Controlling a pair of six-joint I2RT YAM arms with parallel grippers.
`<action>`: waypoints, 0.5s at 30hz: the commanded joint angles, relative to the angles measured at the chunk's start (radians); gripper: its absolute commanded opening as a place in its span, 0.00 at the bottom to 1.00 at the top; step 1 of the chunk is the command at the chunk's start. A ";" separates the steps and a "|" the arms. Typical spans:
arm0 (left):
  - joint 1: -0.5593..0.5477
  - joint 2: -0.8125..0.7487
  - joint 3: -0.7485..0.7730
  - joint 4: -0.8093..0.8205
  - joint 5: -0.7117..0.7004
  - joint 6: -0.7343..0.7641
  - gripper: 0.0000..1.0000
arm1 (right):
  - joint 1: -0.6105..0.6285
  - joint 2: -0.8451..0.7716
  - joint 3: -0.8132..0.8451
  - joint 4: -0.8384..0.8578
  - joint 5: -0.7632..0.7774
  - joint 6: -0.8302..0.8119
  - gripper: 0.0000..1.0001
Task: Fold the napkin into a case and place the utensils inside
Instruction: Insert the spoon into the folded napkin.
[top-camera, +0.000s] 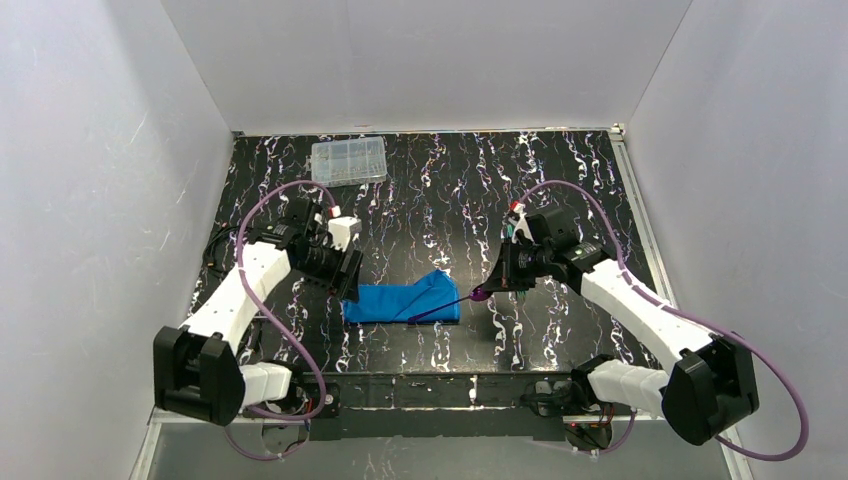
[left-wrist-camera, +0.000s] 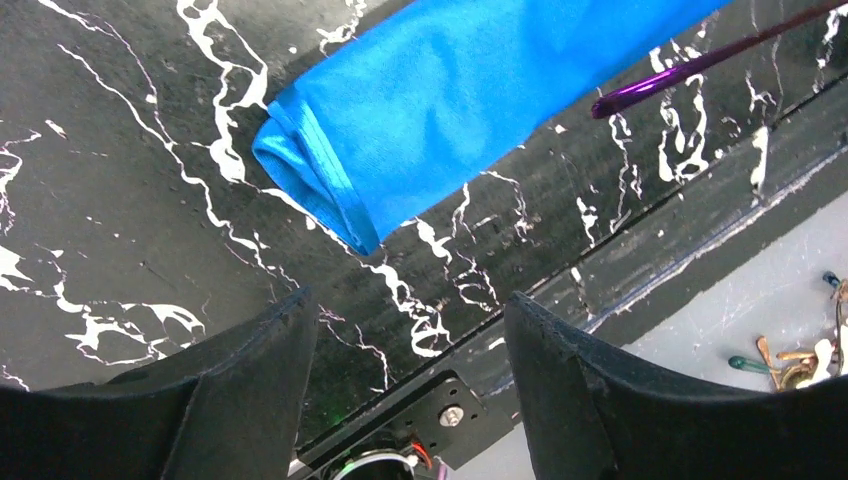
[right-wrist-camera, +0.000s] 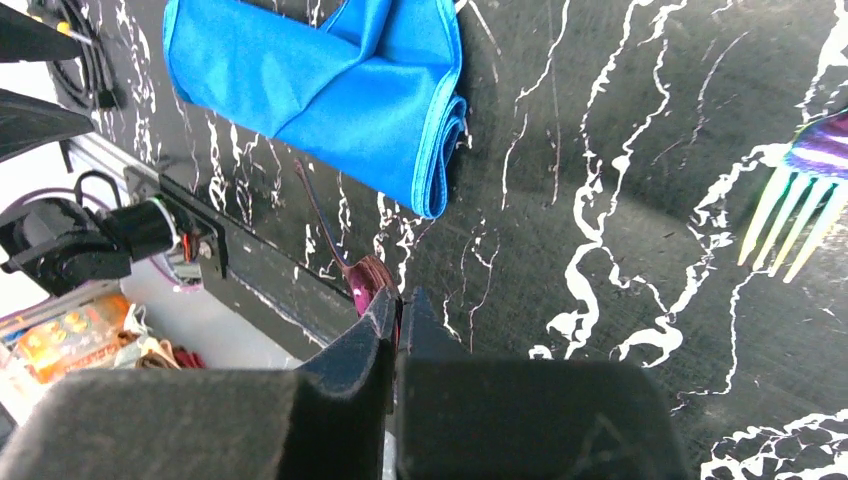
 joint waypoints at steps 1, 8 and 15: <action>0.004 0.048 -0.001 0.111 -0.036 -0.052 0.67 | -0.001 -0.016 -0.003 0.024 0.086 0.045 0.01; 0.003 0.161 0.021 0.131 -0.051 -0.058 0.67 | -0.007 -0.005 -0.058 0.079 0.080 0.072 0.01; 0.003 0.278 0.047 0.144 -0.051 -0.008 0.65 | -0.050 -0.032 -0.131 0.149 0.018 0.115 0.01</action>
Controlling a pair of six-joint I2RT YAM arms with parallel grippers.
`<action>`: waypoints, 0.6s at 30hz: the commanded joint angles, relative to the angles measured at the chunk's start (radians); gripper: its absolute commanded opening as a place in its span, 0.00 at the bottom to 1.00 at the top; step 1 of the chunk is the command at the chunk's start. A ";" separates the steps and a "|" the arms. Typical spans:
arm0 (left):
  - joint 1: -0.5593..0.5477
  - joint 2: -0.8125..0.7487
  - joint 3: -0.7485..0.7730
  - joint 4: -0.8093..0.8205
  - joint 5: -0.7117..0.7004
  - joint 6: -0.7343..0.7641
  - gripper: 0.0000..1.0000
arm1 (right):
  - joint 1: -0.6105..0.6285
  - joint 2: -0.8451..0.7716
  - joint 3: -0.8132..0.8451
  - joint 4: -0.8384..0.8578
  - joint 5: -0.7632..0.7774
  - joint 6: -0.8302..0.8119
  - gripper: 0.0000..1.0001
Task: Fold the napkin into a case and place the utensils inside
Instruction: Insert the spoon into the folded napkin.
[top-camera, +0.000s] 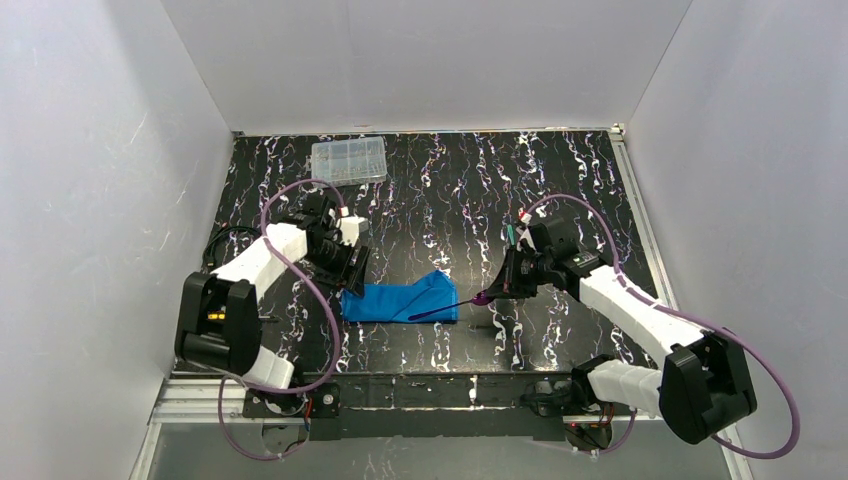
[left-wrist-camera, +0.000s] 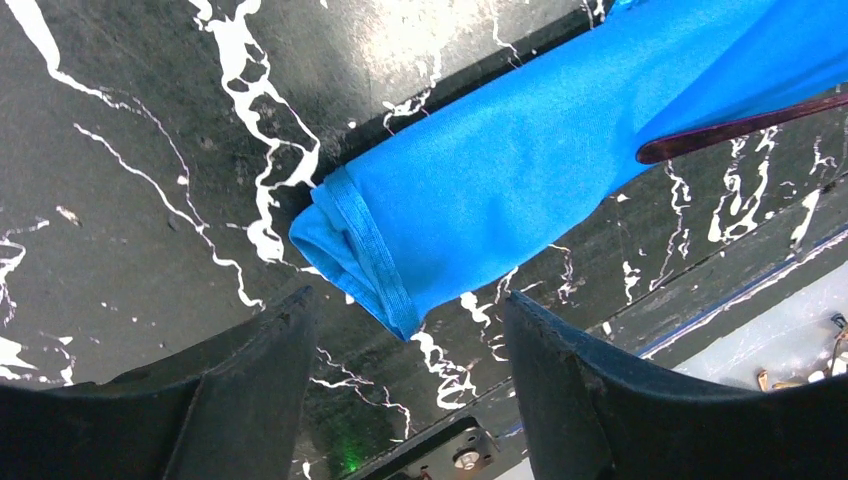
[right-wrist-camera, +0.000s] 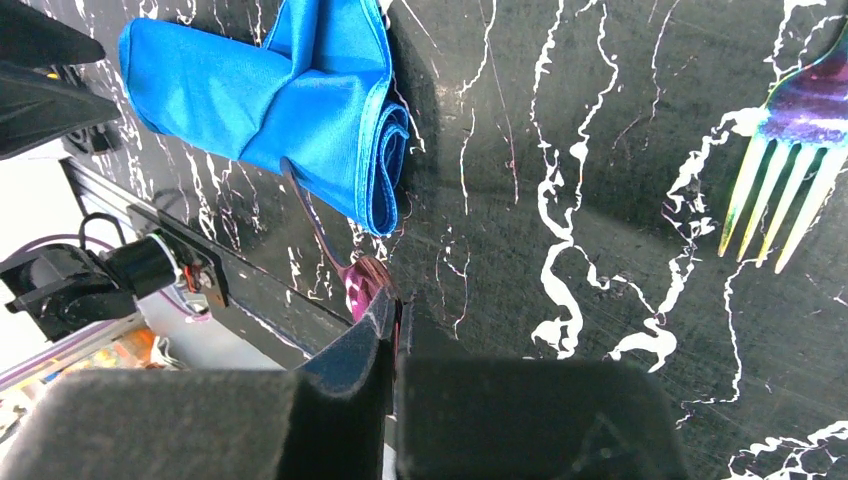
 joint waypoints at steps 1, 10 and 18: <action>0.002 0.053 0.042 0.002 -0.014 0.048 0.64 | -0.029 -0.034 -0.041 0.082 -0.036 0.041 0.01; 0.002 0.113 0.038 -0.003 -0.028 0.092 0.50 | -0.066 -0.052 -0.123 0.202 -0.109 0.113 0.01; 0.002 0.150 0.043 -0.004 -0.036 0.098 0.43 | -0.075 -0.046 -0.158 0.244 -0.099 0.131 0.01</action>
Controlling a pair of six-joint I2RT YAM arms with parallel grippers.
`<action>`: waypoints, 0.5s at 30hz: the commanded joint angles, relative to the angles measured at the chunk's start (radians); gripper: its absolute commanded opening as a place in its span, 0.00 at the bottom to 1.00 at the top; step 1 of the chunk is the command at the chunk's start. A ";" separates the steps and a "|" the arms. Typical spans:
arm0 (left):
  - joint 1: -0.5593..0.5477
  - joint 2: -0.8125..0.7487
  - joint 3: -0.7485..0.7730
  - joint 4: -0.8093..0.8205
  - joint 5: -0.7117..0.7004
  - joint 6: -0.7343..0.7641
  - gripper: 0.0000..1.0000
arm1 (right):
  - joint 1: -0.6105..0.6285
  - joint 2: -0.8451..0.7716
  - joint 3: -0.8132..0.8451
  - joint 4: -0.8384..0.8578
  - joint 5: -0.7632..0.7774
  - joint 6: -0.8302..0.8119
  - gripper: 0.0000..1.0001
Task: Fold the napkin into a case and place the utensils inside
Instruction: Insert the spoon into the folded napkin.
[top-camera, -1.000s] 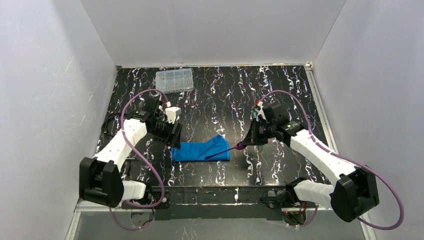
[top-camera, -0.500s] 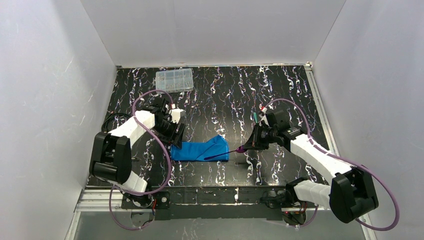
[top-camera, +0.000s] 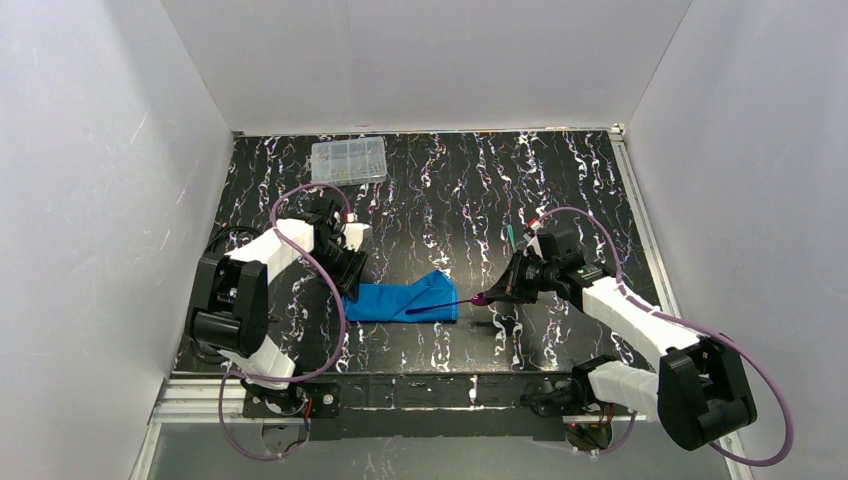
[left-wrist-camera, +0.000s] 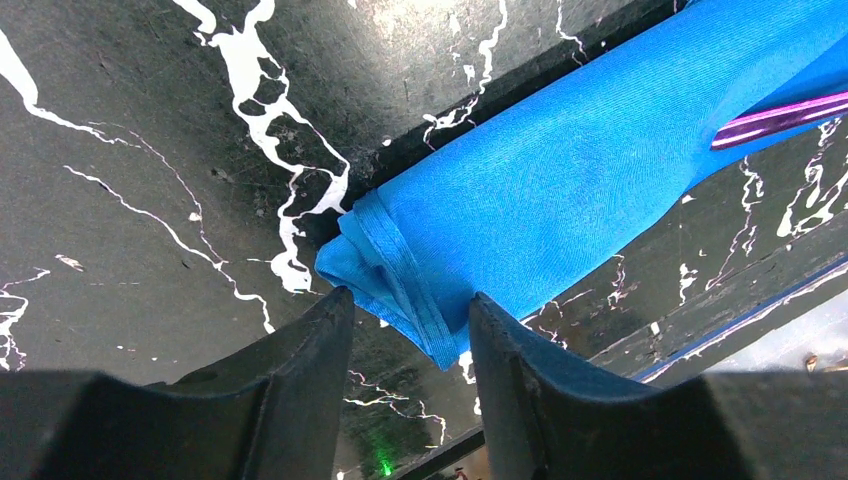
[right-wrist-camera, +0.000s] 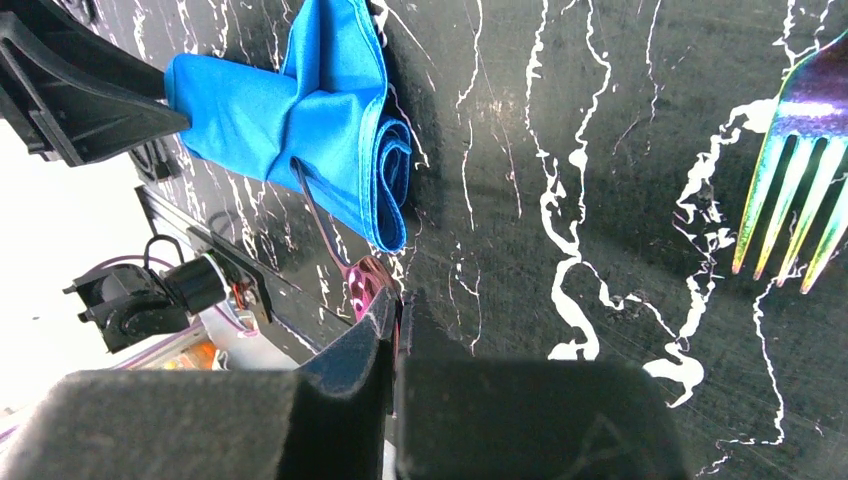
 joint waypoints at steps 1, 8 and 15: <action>0.003 0.025 0.032 -0.020 -0.010 0.017 0.42 | -0.010 -0.015 -0.021 0.086 -0.010 0.026 0.01; 0.002 0.055 0.037 -0.019 -0.011 0.014 0.37 | -0.014 0.002 -0.077 0.191 -0.017 0.069 0.01; 0.002 0.087 0.045 -0.023 0.003 0.016 0.29 | -0.013 0.020 -0.126 0.310 -0.022 0.100 0.01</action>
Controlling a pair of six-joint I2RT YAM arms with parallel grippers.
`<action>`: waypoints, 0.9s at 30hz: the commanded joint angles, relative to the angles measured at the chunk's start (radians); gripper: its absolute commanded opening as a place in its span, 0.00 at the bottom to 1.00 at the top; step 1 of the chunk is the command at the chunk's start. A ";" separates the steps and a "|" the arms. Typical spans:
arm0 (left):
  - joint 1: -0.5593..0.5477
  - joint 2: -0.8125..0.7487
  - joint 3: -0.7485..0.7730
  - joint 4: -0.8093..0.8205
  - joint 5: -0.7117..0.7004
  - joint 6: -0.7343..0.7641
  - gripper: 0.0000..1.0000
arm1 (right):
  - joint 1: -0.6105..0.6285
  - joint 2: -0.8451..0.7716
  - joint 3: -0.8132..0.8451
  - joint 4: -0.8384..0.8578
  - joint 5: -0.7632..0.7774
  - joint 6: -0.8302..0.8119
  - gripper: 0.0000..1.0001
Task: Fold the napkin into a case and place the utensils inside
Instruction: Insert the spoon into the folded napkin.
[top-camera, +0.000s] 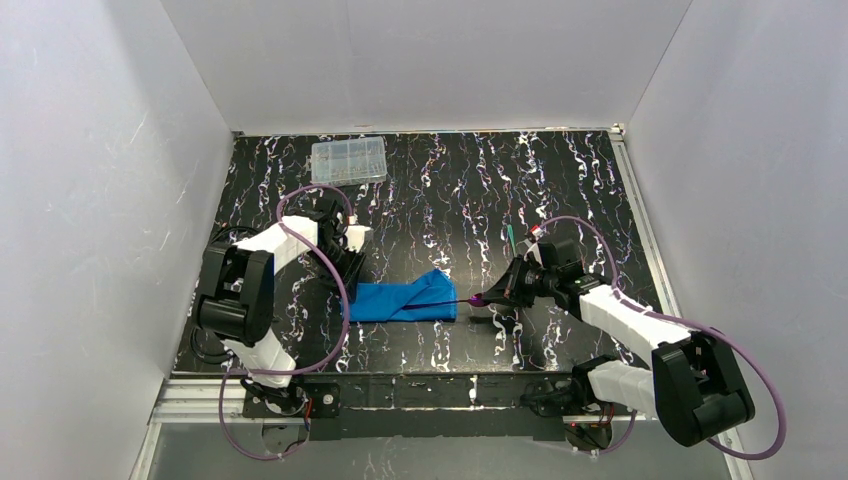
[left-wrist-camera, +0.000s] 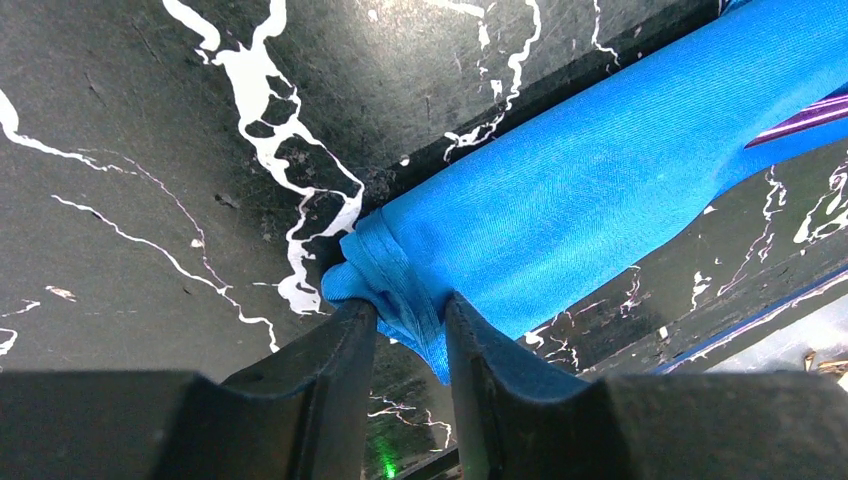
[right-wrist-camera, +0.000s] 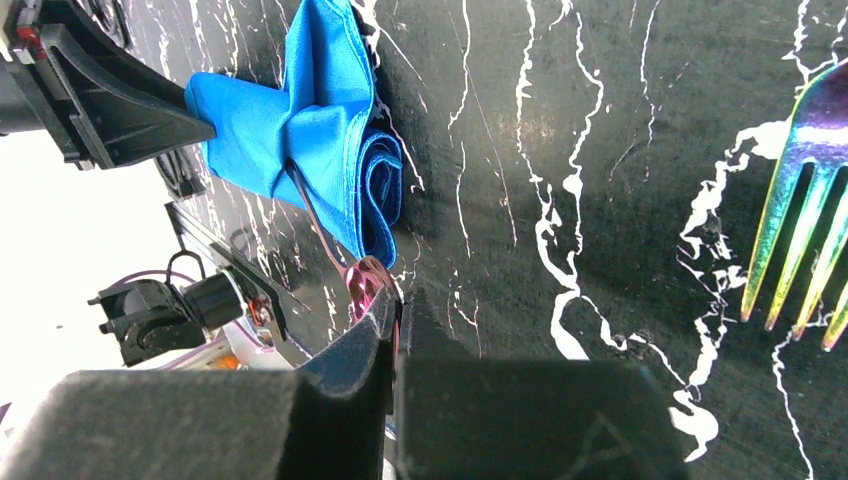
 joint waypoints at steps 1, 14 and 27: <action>0.003 0.027 0.031 -0.024 0.011 0.012 0.27 | -0.003 0.005 -0.033 0.148 -0.004 0.032 0.01; 0.003 0.072 0.051 -0.046 0.026 0.019 0.18 | 0.002 0.047 -0.123 0.405 -0.068 0.112 0.01; 0.003 0.068 0.060 -0.061 0.027 0.017 0.15 | 0.136 0.144 -0.073 0.466 0.055 0.155 0.01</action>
